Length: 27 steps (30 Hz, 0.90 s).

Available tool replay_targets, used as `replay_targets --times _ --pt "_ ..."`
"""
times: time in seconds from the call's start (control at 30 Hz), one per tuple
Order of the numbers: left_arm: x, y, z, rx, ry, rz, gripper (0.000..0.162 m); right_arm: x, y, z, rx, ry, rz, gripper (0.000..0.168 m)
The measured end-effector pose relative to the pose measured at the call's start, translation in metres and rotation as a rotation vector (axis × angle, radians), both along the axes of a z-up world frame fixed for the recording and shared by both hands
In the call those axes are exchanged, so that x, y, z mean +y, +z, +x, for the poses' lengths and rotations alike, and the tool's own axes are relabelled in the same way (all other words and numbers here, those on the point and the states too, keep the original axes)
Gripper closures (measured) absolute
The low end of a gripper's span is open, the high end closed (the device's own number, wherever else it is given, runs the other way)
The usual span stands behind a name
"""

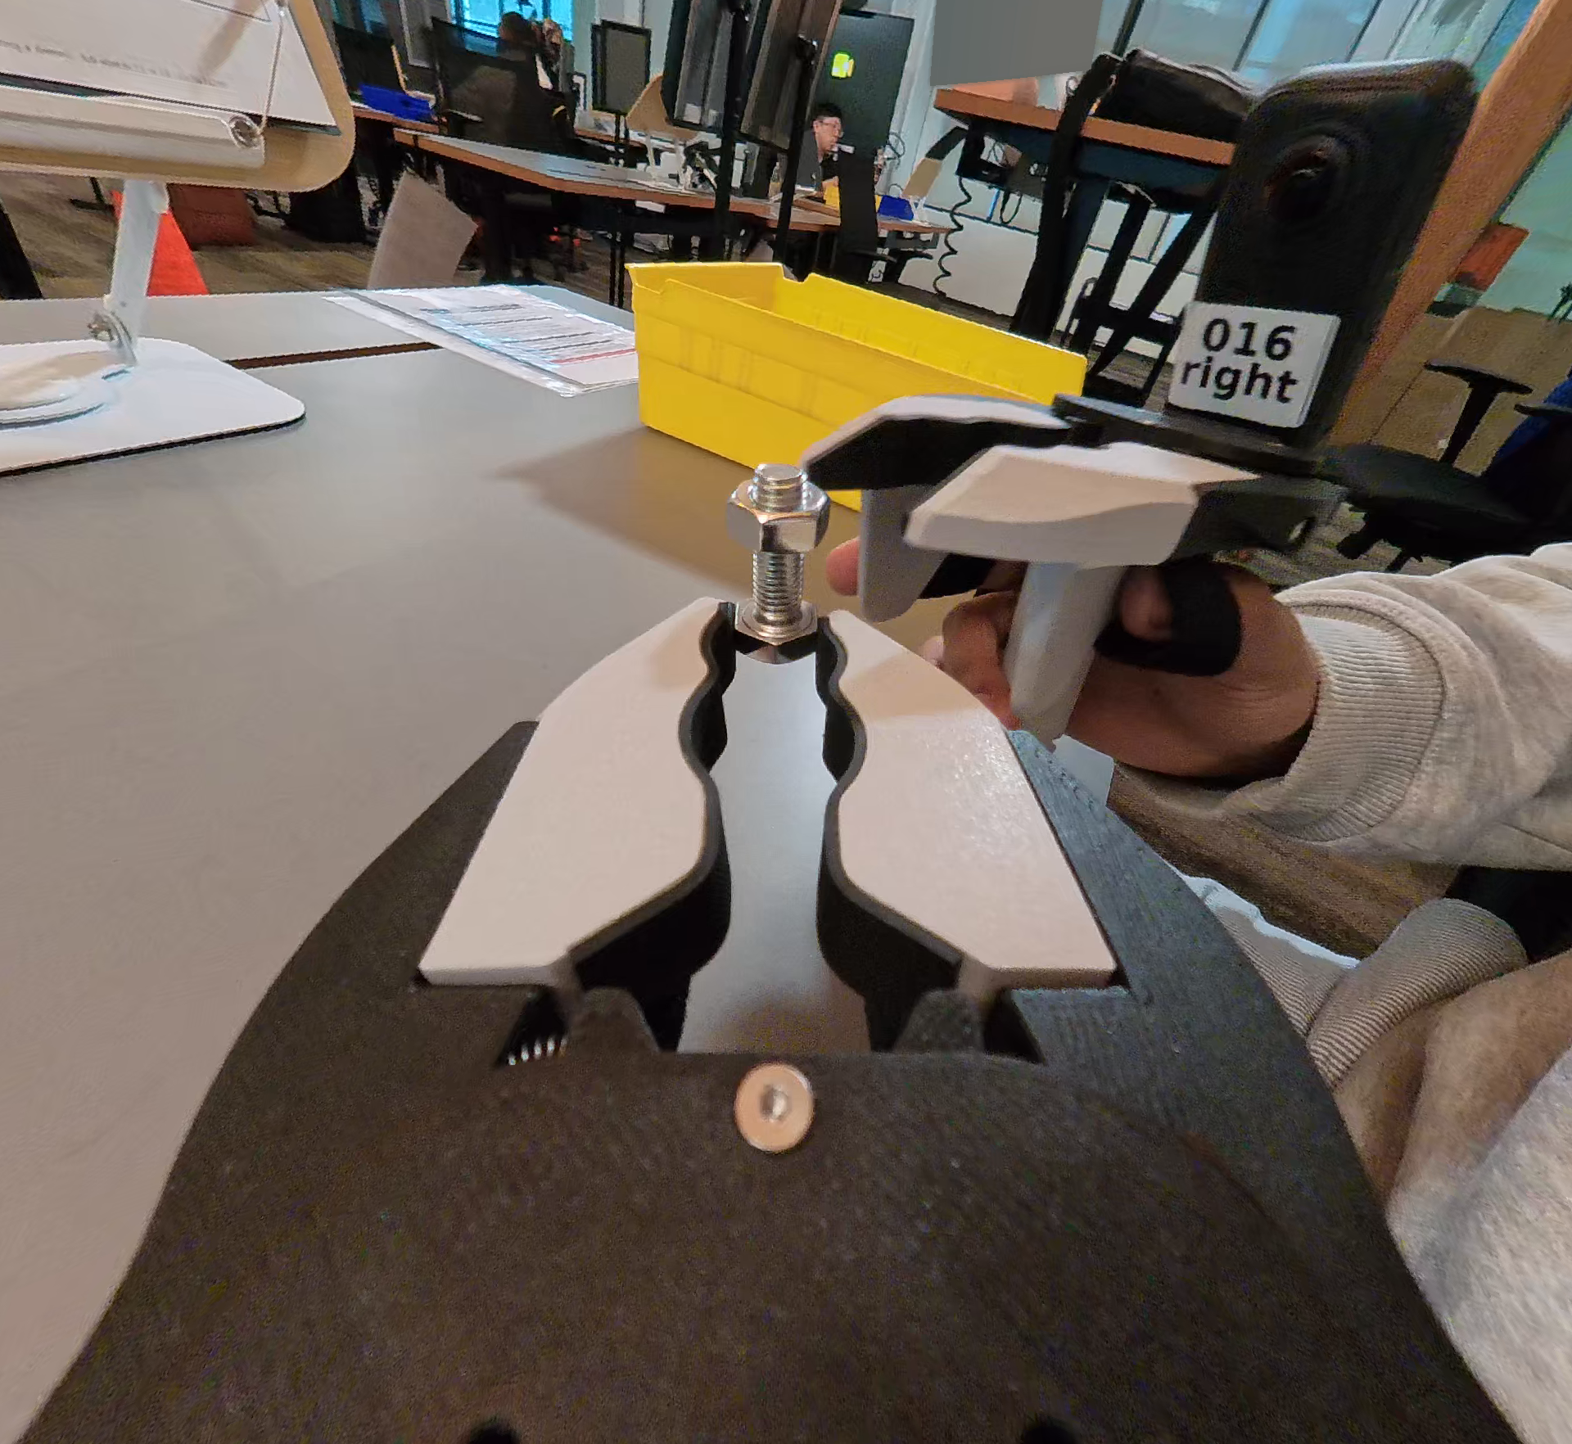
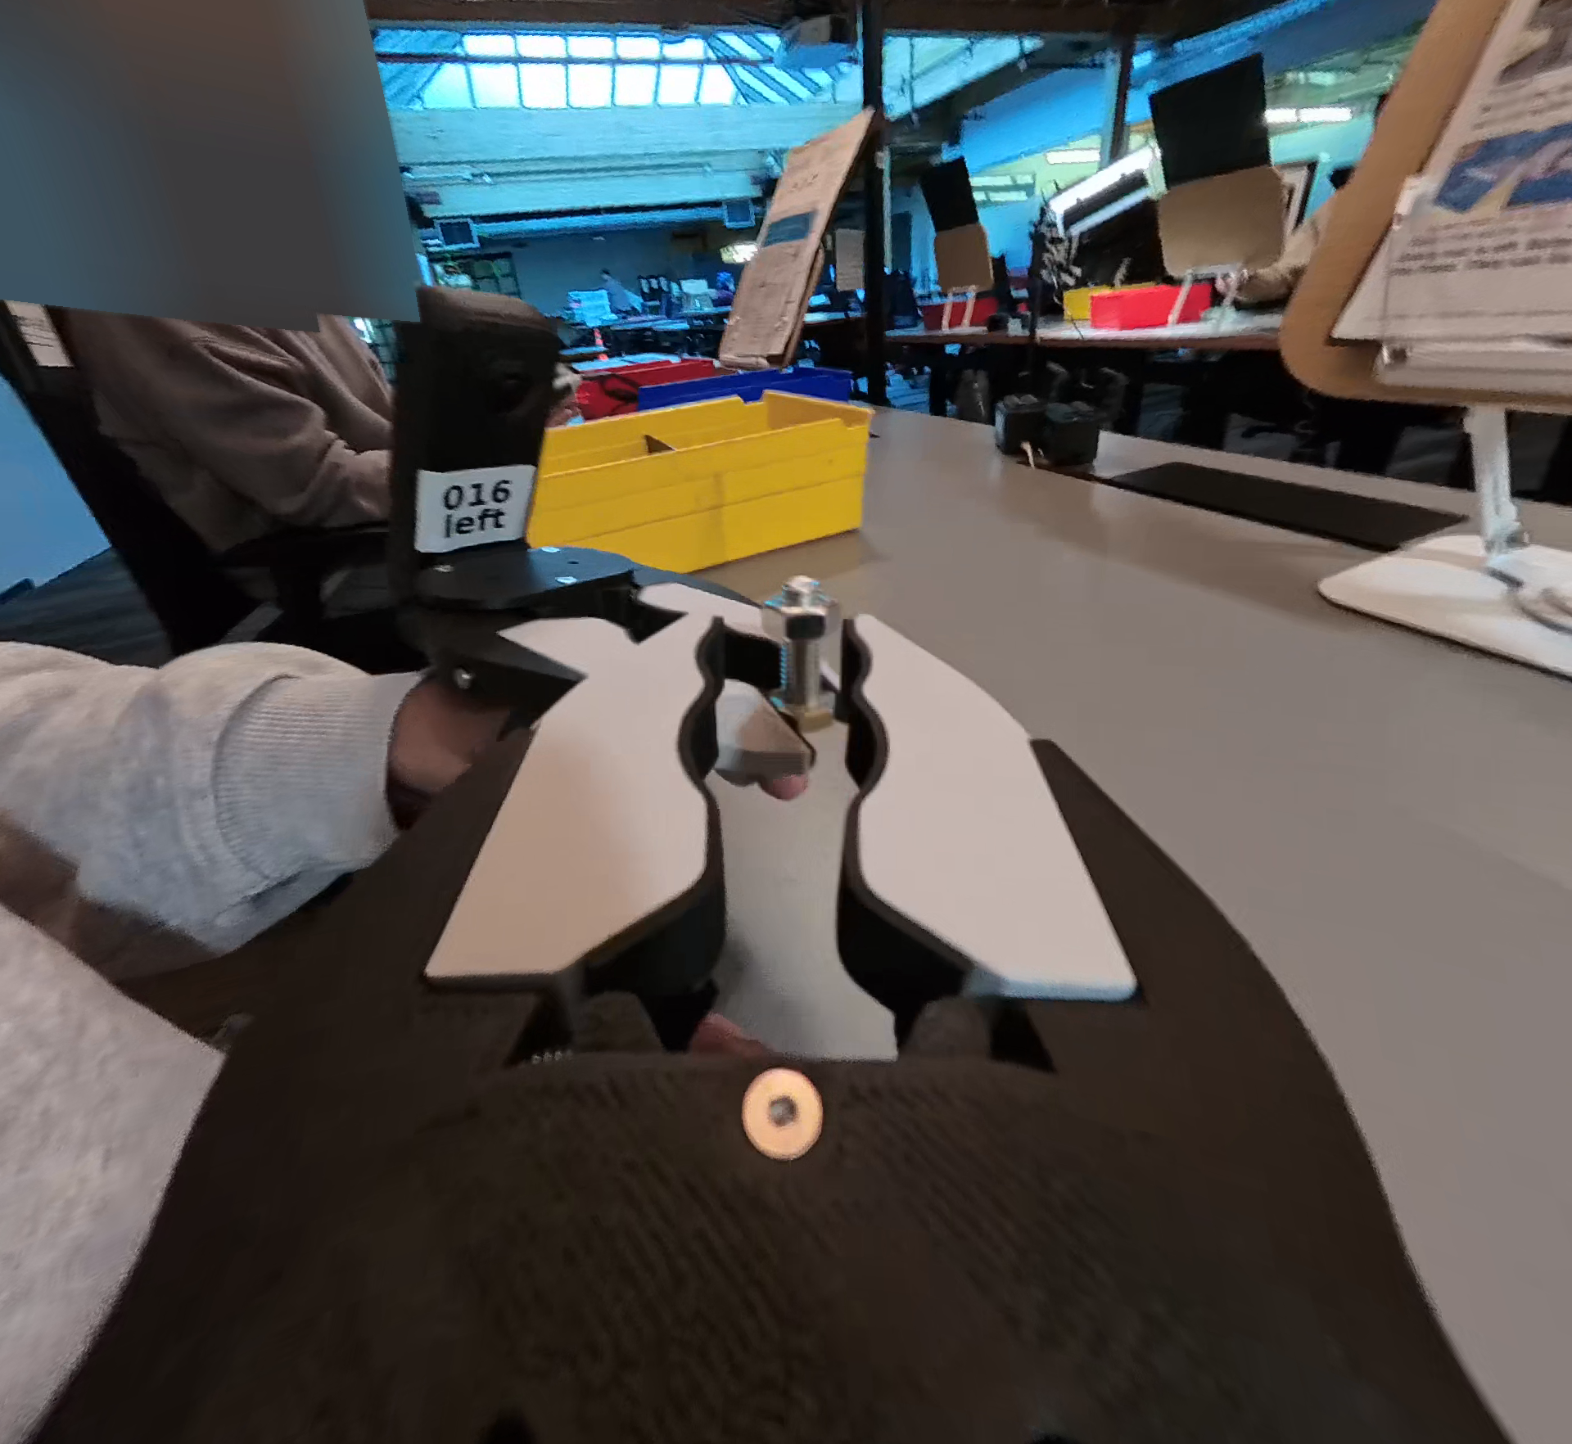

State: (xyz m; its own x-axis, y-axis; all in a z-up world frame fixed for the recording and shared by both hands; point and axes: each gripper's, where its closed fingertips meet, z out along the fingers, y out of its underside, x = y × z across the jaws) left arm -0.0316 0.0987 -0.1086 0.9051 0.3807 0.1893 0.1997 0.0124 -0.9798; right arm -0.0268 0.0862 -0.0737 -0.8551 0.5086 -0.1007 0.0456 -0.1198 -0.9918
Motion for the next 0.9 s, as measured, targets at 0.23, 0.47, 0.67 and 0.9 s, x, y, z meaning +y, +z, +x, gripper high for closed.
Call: replay_targets --times 0.23,0.47,0.67,0.9 --pt "0.006 0.001 0.01 0.014 -0.058 0.005 0.144 -0.006 -0.017 -0.001 -0.103 0.051 0.047 0.158" --pt "0.002 0.016 0.005 0.006 -0.009 0.091 0.116 0.01 0.001 -0.009 -0.121 0.015 0.027 0.158" --pt "0.0 0.014 0.001 -0.002 0.016 0.077 0.112 0.134 0.089 -0.052 0.028 -0.338 0.109 0.158" --pt "0.004 0.011 0.002 -0.003 0.006 0.066 0.118 0.324 0.004 -0.081 -0.661 -0.706 0.362 0.158"
